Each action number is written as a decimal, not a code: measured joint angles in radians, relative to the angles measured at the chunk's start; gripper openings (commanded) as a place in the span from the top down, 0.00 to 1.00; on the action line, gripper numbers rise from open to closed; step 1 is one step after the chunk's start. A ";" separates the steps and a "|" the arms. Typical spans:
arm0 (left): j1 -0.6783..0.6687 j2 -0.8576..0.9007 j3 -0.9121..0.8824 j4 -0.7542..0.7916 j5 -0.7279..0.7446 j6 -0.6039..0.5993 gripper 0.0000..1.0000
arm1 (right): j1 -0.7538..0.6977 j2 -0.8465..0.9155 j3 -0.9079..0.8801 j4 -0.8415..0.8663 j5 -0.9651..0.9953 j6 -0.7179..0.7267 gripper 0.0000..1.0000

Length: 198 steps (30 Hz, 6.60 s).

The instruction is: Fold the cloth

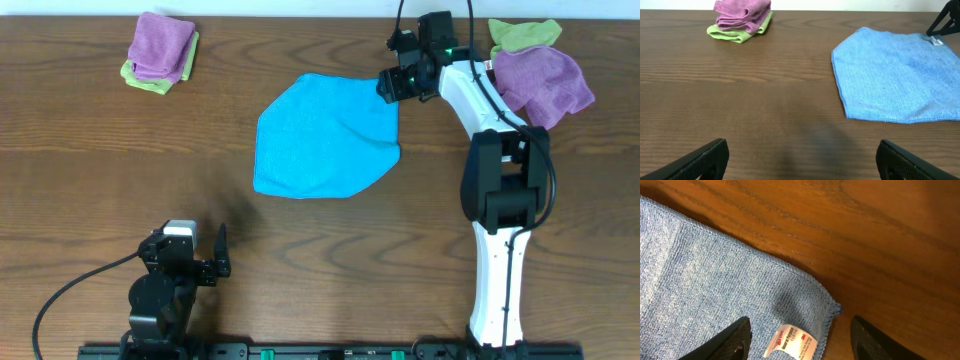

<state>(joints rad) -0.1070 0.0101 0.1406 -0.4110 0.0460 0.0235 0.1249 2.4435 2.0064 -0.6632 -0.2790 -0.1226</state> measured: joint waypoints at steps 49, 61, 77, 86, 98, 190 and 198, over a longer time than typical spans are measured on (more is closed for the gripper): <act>0.000 0.000 0.000 0.000 0.000 0.000 0.05 | -0.082 0.034 0.727 -0.478 0.131 0.085 0.99; 0.000 0.000 0.000 0.000 0.000 0.000 0.05 | 0.344 0.003 0.932 -0.807 0.008 0.052 0.36; 0.000 0.000 0.000 0.000 0.000 0.000 0.05 | 0.470 0.003 0.753 -0.867 0.259 -0.017 0.21; 0.000 0.000 0.000 0.000 0.000 0.000 0.05 | 0.325 0.003 0.410 -0.750 0.270 0.014 0.99; 0.000 0.000 0.000 0.000 0.000 0.000 0.05 | 0.322 -0.011 0.285 -0.703 0.226 0.033 0.98; -0.365 1.590 1.130 -0.058 0.009 -0.133 0.05 | 0.305 -1.566 -0.878 -0.547 0.304 0.310 0.15; -0.364 1.969 1.450 -0.052 -0.128 -0.043 0.05 | 0.257 -1.538 -0.878 -0.422 0.332 0.306 0.57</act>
<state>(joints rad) -0.4713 1.9789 1.5902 -0.4633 -0.0822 -0.0200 0.3817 0.9054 1.1282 -1.0855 0.0532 0.1829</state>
